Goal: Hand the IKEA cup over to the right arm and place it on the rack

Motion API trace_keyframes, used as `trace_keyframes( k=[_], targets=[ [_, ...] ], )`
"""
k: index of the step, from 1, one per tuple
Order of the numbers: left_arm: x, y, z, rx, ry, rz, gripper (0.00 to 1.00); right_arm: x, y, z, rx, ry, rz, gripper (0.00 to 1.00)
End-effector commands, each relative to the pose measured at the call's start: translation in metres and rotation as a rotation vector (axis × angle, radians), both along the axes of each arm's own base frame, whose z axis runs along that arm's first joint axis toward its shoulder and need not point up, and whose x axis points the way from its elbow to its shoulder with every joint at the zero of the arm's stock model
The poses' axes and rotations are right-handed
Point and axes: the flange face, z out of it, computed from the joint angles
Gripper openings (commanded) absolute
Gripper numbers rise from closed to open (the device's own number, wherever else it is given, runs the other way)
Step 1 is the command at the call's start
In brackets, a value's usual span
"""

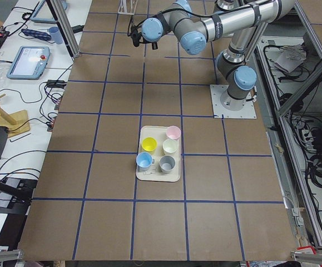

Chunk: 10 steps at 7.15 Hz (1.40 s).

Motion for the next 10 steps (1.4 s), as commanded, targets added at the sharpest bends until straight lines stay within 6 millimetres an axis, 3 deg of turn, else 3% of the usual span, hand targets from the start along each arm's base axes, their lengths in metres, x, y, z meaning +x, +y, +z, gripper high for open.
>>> trace_keyframes(
  k=[1,3,5,7,10],
  targets=[
    [-0.019,0.015,-0.003,-0.006,0.177,0.083,0.0,0.003,-0.013,-0.012,-0.109,0.022,0.014,1.0],
    [-0.034,0.014,-0.005,-0.007,0.301,0.128,0.0,0.017,-0.017,-0.014,-0.139,0.025,0.048,1.0],
    [-0.067,0.015,-0.017,0.013,0.414,0.132,0.0,0.02,-0.018,-0.013,-0.077,-0.028,0.049,1.0],
    [-0.092,0.019,-0.017,0.02,0.46,0.109,0.0,0.038,-0.013,-0.012,-0.067,-0.046,0.085,1.0],
    [-0.126,0.027,-0.023,0.036,0.497,0.062,0.0,0.041,-0.016,-0.006,-0.012,-0.063,0.094,1.0]
  ],
)
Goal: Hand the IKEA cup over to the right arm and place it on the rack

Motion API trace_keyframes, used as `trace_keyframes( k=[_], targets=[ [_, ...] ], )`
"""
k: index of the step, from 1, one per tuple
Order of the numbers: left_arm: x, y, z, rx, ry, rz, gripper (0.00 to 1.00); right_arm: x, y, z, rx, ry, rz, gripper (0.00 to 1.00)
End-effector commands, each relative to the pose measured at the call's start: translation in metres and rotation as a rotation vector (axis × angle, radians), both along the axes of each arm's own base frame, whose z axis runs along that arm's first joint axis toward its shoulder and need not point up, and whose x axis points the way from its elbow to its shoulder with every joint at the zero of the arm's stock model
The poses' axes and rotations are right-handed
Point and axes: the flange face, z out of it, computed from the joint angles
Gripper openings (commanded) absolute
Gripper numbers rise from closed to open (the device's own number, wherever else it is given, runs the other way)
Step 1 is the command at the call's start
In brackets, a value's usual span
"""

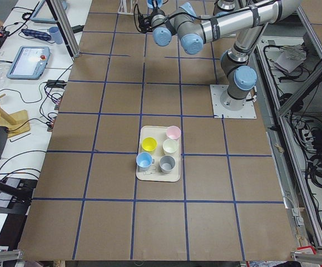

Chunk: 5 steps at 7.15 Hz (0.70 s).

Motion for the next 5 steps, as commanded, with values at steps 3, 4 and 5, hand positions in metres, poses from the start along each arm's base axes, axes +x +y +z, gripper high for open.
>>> trace_keyframes(
  k=[3,4,5],
  targets=[
    [-0.03,0.007,0.0,0.072,0.04,-0.031,0.0,0.006,0.0,0.007,0.058,-0.043,0.016,1.0],
    [-0.036,0.01,0.0,0.076,0.041,-0.043,0.0,0.007,0.001,0.007,0.076,-0.047,0.018,1.0],
    [-0.037,0.01,0.0,0.082,0.043,-0.044,0.0,0.011,0.003,0.01,0.136,-0.055,0.03,1.0]
  ],
)
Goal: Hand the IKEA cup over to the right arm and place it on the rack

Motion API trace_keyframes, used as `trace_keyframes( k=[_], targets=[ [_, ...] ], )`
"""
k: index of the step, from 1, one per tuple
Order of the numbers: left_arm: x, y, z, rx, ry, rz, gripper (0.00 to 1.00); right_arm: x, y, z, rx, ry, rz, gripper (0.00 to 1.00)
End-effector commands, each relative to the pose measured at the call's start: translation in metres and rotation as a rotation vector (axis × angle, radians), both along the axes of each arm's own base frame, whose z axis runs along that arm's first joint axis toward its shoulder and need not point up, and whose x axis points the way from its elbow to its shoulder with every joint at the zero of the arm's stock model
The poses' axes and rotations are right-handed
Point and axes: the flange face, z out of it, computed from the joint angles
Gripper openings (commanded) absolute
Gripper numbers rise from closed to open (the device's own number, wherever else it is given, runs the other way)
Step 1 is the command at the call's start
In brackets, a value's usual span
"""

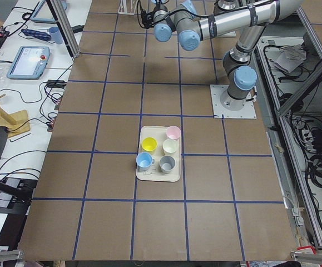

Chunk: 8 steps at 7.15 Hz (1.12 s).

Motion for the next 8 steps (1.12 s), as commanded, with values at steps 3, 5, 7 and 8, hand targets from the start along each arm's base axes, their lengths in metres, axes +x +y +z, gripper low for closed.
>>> trace_keyframes(
  k=[3,5,7,8],
  targets=[
    [-0.025,0.007,0.006,0.012,0.05,-0.018,0.0,0.01,0.007,0.003,0.071,-0.01,0.028,0.97],
    [-0.027,0.006,0.007,0.014,0.049,-0.021,0.0,0.018,0.01,0.005,0.115,-0.015,0.048,0.96],
    [-0.027,0.006,0.007,0.013,0.048,-0.022,0.0,0.018,0.014,0.015,0.152,-0.019,0.05,0.96],
    [-0.027,0.006,0.007,0.013,0.048,-0.022,0.0,0.018,0.016,0.021,0.161,-0.029,0.053,0.96]
  ],
)
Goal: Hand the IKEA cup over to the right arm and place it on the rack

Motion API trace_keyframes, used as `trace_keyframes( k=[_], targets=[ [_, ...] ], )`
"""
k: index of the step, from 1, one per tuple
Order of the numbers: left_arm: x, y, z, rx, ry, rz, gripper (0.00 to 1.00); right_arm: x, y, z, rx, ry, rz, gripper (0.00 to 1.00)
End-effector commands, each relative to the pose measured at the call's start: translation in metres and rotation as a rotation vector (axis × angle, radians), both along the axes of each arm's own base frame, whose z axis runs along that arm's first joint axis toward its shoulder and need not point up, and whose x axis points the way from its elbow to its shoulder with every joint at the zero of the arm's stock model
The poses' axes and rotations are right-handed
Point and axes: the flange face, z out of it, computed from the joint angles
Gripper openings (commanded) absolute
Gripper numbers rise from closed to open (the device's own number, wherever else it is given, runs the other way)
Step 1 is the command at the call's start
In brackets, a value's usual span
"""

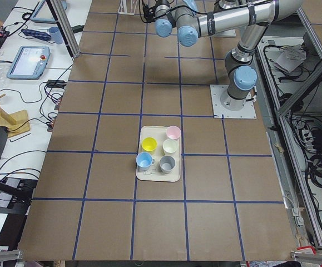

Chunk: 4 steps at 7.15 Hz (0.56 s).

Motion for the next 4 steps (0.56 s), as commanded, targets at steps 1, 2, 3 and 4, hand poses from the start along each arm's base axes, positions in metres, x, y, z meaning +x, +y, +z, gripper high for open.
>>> trace_keyframes(
  k=[1,2,3,4],
  targets=[
    [0.0,-0.0005,-0.0009,-0.001,-0.001,-0.001,0.0,-0.0013,0.0025,0.0039,0.022,-0.015,-0.001,0.96],
    [0.0006,-0.0008,-0.0009,-0.001,-0.001,0.0,0.0,-0.0048,0.0011,0.0039,0.022,-0.015,-0.009,0.96],
    [0.0007,-0.0012,-0.0015,0.0,-0.001,0.0,0.0,-0.0047,0.002,0.003,0.024,-0.014,-0.009,0.95],
    [0.0007,-0.0006,-0.0012,0.002,-0.004,-0.001,0.0,-0.0034,0.0025,0.0032,0.024,-0.015,-0.006,0.84]
  ],
)
